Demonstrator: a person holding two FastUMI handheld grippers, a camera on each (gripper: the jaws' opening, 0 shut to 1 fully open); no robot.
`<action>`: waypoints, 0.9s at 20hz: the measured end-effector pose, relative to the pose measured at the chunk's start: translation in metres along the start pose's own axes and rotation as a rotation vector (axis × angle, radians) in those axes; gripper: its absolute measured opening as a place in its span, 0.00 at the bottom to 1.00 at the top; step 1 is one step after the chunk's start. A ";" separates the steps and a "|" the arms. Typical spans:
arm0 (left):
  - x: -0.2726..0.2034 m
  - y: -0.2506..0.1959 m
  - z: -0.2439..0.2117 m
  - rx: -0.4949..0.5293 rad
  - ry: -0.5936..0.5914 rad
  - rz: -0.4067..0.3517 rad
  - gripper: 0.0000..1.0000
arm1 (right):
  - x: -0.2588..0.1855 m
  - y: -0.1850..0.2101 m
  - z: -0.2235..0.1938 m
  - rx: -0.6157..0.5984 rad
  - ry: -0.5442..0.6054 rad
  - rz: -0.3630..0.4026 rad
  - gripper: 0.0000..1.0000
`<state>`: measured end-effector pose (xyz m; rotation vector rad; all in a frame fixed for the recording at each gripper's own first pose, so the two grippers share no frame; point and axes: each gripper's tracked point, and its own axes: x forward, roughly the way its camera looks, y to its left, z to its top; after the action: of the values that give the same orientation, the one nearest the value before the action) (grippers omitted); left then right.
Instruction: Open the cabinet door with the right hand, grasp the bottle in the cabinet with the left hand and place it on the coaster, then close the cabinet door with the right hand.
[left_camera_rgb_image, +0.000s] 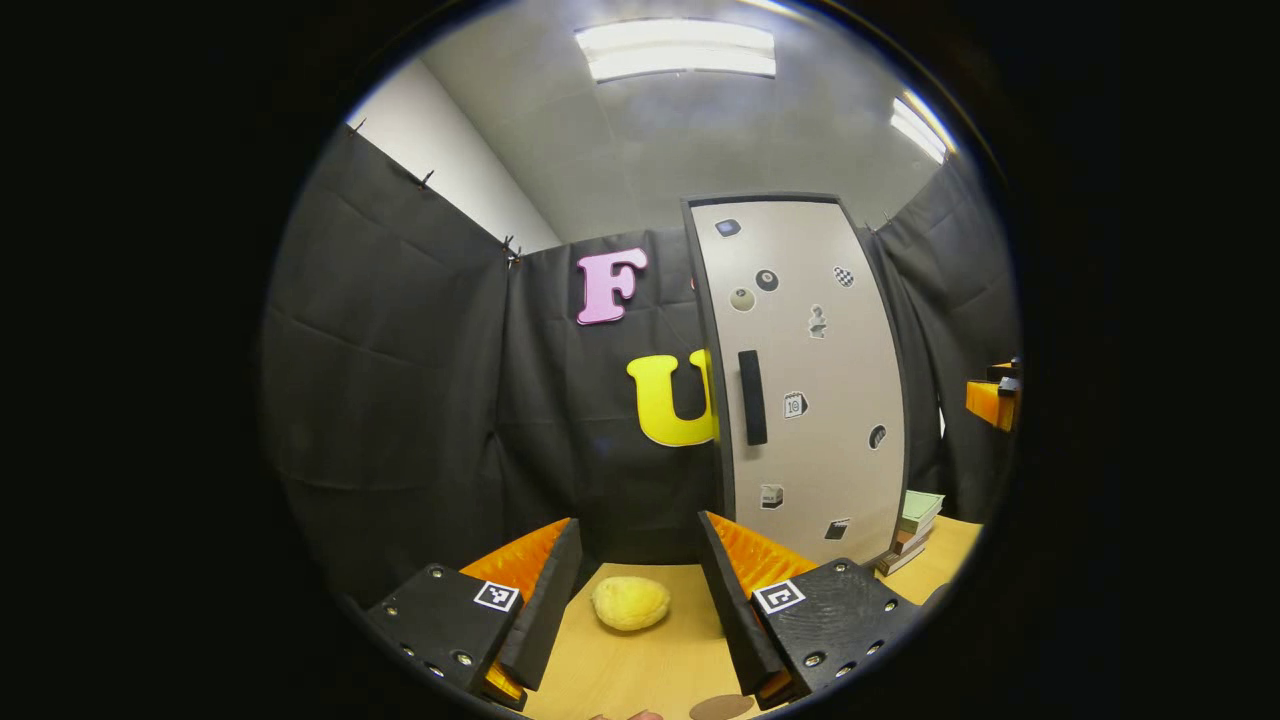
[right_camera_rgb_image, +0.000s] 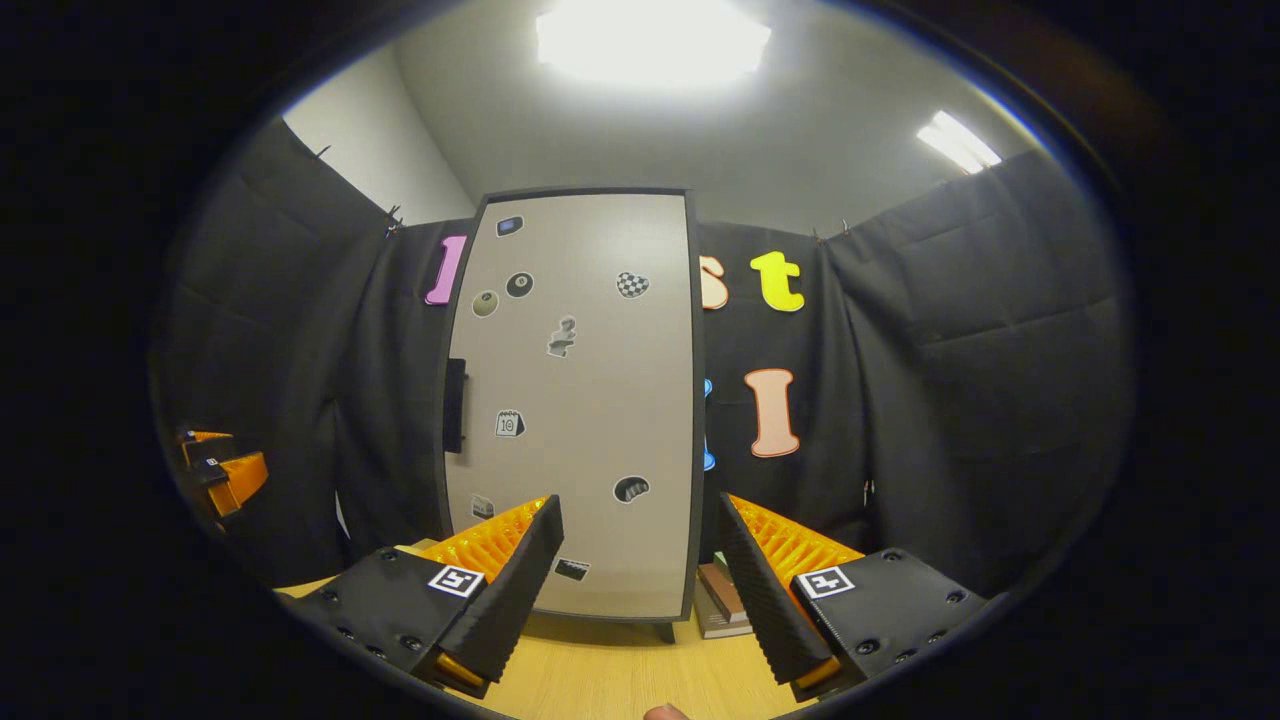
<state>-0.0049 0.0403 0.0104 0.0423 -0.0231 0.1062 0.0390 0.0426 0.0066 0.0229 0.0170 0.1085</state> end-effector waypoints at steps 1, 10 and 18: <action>-0.001 0.004 0.001 0.007 -0.001 0.008 0.67 | 0.004 0.004 0.001 -0.003 0.001 0.008 0.97; -0.010 0.047 -0.006 0.033 0.014 0.091 0.67 | 0.051 0.053 0.023 0.000 -0.012 0.101 0.97; -0.024 0.093 -0.020 0.047 0.040 0.184 0.67 | 0.088 0.114 0.047 0.004 -0.058 0.201 0.97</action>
<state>-0.0386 0.1313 -0.0062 0.0852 0.0160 0.2916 0.1149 0.1648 0.0551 0.0316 -0.0433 0.3092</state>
